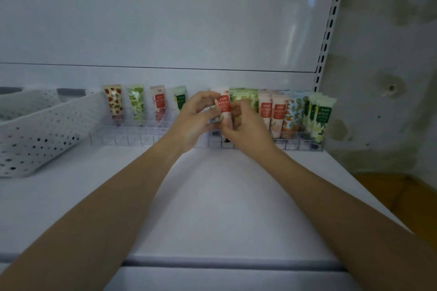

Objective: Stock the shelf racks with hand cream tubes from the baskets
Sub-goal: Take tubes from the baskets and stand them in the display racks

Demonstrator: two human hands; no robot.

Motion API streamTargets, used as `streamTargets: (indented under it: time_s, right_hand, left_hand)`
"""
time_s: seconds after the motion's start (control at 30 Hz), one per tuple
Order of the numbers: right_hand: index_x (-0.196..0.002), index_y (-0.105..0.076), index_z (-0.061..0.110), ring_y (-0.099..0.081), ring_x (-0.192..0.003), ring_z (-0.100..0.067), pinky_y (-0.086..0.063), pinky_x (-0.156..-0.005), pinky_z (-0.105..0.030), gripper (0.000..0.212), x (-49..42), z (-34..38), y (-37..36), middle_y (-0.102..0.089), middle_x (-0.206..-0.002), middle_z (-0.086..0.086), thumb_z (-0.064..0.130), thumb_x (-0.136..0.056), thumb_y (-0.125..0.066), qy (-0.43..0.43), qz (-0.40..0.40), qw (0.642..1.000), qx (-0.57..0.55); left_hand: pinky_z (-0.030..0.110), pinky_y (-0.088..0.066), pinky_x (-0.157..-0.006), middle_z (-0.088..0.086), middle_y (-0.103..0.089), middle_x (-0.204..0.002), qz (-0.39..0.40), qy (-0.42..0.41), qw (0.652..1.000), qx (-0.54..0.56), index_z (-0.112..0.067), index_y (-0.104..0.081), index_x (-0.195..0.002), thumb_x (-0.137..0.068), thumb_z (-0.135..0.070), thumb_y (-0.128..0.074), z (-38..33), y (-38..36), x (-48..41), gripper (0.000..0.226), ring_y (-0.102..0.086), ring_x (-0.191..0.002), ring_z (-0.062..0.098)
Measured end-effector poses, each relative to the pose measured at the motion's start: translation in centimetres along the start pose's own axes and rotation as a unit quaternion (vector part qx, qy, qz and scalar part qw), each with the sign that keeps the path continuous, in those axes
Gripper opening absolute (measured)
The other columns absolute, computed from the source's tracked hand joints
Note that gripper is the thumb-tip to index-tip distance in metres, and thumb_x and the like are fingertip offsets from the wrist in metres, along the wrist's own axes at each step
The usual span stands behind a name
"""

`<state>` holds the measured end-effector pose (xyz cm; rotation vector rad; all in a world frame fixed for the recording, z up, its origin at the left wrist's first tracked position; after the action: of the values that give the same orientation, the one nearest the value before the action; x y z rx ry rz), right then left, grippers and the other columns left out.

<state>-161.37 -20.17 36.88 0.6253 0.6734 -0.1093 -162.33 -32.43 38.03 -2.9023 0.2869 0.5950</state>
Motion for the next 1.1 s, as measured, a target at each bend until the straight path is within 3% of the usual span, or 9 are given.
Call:
streamTargets:
  time_s: [0.13, 0.27, 0.33, 0.4, 0.47, 0.6, 0.73, 0.9, 1.1]
  right_hand:
    - [-0.13, -0.036, 0.011, -0.058, -0.072, -0.01, -0.052, -0.066, -0.034, 0.059, 0.2, -0.5, 0.6, -0.054, -0.081, 0.013, 0.019, -0.08, -0.065, -0.021, -0.014, 1.0, 0.002]
    - [-0.145, -0.018, 0.017, -0.06, -0.08, -0.014, -0.048, -0.068, -0.029, 0.08, 0.2, -0.7, 1.1, -0.06, -0.1, 0.003, 0.02, -0.08, -0.066, -0.02, -0.012, 1.0, 0.017]
    - [-0.147, -0.011, 0.019, -0.061, -0.084, -0.015, -0.049, -0.073, -0.032, 0.085, 0.0, -1.0, 2.1, -0.059, -0.103, 0.001, 0.02, -0.082, -0.066, -0.033, -0.032, 0.999, 0.014]
    - [-0.148, -0.007, 0.021, -0.059, -0.08, -0.01, -0.049, -0.073, -0.032, 0.087, -0.5, -1.5, 3.8, -0.055, -0.099, 0.004, 0.019, -0.083, -0.066, -0.051, -0.067, 0.996, 0.008]
    - [-0.147, -0.01, 0.021, -0.058, -0.078, -0.01, -0.048, -0.069, -0.028, 0.084, -0.7, -2.2, 5.8, -0.056, -0.1, 0.002, 0.017, -0.084, -0.065, -0.067, -0.104, 0.992, 0.012]
    - [-0.135, -0.027, 0.014, -0.058, -0.085, -0.017, -0.048, -0.074, -0.031, 0.065, -0.3, -4.2, 7.8, -0.06, -0.11, -0.007, 0.015, -0.083, -0.065, -0.112, -0.12, 0.985, 0.057]
    - [-0.123, -0.035, 0.01, -0.057, -0.087, -0.017, -0.046, -0.073, -0.031, 0.055, -0.2, -5.1, 7.1, -0.061, -0.114, -0.007, 0.017, -0.08, -0.07, -0.134, -0.074, 0.986, 0.072]
    - [-0.121, -0.037, 0.009, -0.056, -0.082, -0.013, -0.038, -0.06, -0.017, 0.054, -0.4, -4.9, 6.7, -0.062, -0.11, -0.005, 0.019, -0.08, -0.071, -0.115, -0.086, 0.984, 0.104]
    - [-0.122, -0.035, 0.006, -0.061, -0.094, -0.024, -0.047, -0.076, -0.03, 0.057, 0.2, -5.1, 6.1, -0.061, -0.114, -0.012, 0.016, -0.079, -0.072, -0.127, -0.066, 0.982, 0.124]
  left_hand:
    - [0.022, -0.055, -0.068, 0.002, -0.062, -0.106, 0.049, 0.0, 0.999, -0.007, -0.016, -0.057, -0.096, -0.089, 0.003, -0.052, 0.1, -1.0, 0.3, 0.021, -0.066, -0.081, 0.009]
    - [0.021, -0.055, -0.069, 0.001, -0.065, -0.101, 0.063, 0.0, 0.998, -0.008, -0.013, -0.059, -0.093, -0.09, 0.004, -0.052, 0.3, -1.1, 0.2, 0.019, -0.067, -0.081, 0.008]
    - [0.019, -0.052, -0.077, 0.003, -0.066, -0.105, 0.034, -0.027, 0.994, -0.103, -0.011, -0.059, -0.095, -0.089, 0.003, -0.053, 0.5, -0.6, 0.0, 0.016, -0.064, -0.092, 0.01]
    - [0.017, -0.042, -0.092, 0.007, -0.062, -0.116, 0.031, -0.09, 0.952, -0.291, -0.005, -0.059, -0.103, -0.09, 0.0, -0.053, 0.8, -0.3, -0.1, 0.015, -0.057, -0.11, 0.016]
    - [0.012, -0.034, -0.09, 0.008, -0.06, -0.121, 0.083, -0.138, 0.884, -0.44, -0.003, -0.058, -0.112, -0.091, -0.003, -0.052, 1.6, -0.4, 0.2, 0.023, -0.052, -0.116, 0.019]
    - [0.022, -0.033, -0.09, 0.013, -0.058, -0.123, 0.167, -0.149, 0.811, -0.54, -0.003, -0.059, -0.118, -0.09, -0.004, -0.051, 2.8, -0.9, 0.6, 0.029, -0.051, -0.114, 0.025]
    - [0.02, -0.033, -0.089, 0.012, -0.059, -0.124, 0.178, -0.135, 0.808, -0.546, -0.003, -0.06, -0.117, -0.09, -0.003, -0.052, 2.8, -0.8, 0.6, 0.029, -0.053, -0.113, 0.025]
    - [0.018, -0.032, -0.089, 0.014, -0.058, -0.125, 0.187, -0.134, 0.805, -0.547, -0.002, -0.061, -0.117, -0.089, -0.004, -0.053, 2.9, -0.8, 0.6, 0.028, -0.052, -0.115, 0.026]
    - [0.015, -0.03, -0.092, 0.012, -0.057, -0.126, 0.197, -0.128, 0.805, -0.545, -0.003, -0.06, -0.117, -0.09, -0.005, -0.053, 3.1, -0.7, 0.5, 0.028, -0.05, -0.119, 0.024]
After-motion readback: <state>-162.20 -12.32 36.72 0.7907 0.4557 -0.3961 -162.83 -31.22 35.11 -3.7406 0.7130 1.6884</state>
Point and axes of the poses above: each hand's wrist, its own x-axis away from the middle knuckle, its own y-axis out of the back of the hand, z = x × y, the point moved 4 cm from there along -x, towards the middle knuckle
